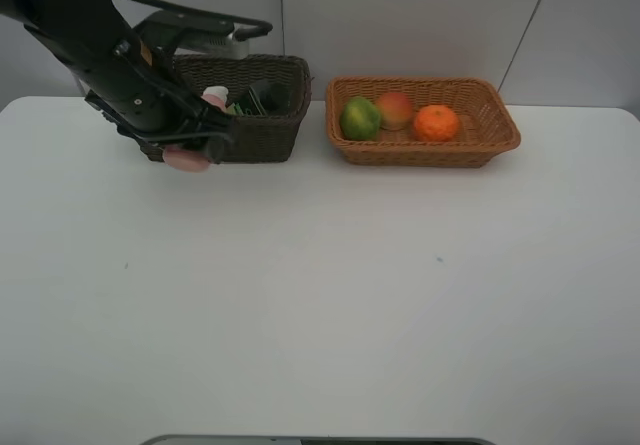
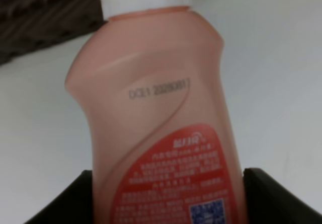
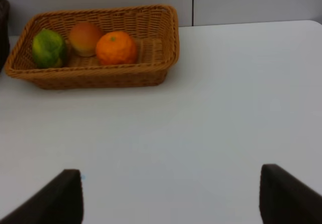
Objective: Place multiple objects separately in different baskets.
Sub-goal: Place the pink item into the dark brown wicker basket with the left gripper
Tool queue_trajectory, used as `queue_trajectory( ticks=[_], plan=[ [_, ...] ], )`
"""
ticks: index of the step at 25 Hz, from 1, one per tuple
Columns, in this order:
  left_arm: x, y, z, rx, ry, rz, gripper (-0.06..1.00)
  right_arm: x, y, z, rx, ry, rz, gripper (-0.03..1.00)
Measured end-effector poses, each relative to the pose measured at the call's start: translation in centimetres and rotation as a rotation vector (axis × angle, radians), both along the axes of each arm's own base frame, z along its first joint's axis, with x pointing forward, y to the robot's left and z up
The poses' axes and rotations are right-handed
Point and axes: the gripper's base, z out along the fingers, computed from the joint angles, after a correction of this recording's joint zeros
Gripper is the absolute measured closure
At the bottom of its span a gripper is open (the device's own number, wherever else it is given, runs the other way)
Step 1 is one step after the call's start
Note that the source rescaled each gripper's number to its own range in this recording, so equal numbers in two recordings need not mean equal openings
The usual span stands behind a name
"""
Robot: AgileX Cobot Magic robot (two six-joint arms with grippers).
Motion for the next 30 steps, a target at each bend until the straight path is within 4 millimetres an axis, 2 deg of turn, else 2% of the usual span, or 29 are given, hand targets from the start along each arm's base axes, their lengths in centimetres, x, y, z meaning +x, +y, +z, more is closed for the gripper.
queue_trajectory(
  ticks=[5, 11, 17, 22, 26, 30],
  plan=[
    [1.5, -0.5, 2.1, -0.031, -0.125, -0.02, 0.22, 0.0, 0.0, 0.0, 0.0, 0.0, 0.0, 0.34],
    [3.7, -0.2, 3.1, -0.124, -0.331, -0.012, 0.22, 0.0, 0.0, 0.0, 0.0, 0.0, 0.0, 0.34],
    [6.4, 0.6, 1.2, -0.166, -0.442, 0.006, 0.22, 0.0, 0.0, 0.0, 0.0, 0.0, 0.0, 0.34],
    [8.0, 0.1, -1.2, -0.191, -0.512, -0.019, 0.22, 0.0, 0.0, 0.0, 0.0, 0.0, 0.0, 0.34],
    [8.6, -0.1, -3.3, -0.19, -0.508, -0.029, 0.22, 0.0, 0.0, 0.0, 0.0, 0.0, 0.0, 0.34],
    [8.8, -0.1, -4.5, -0.184, -0.493, -0.03, 0.22, 0.0, 0.0, 0.0, 0.0, 0.0, 0.0, 0.34]
  ],
)
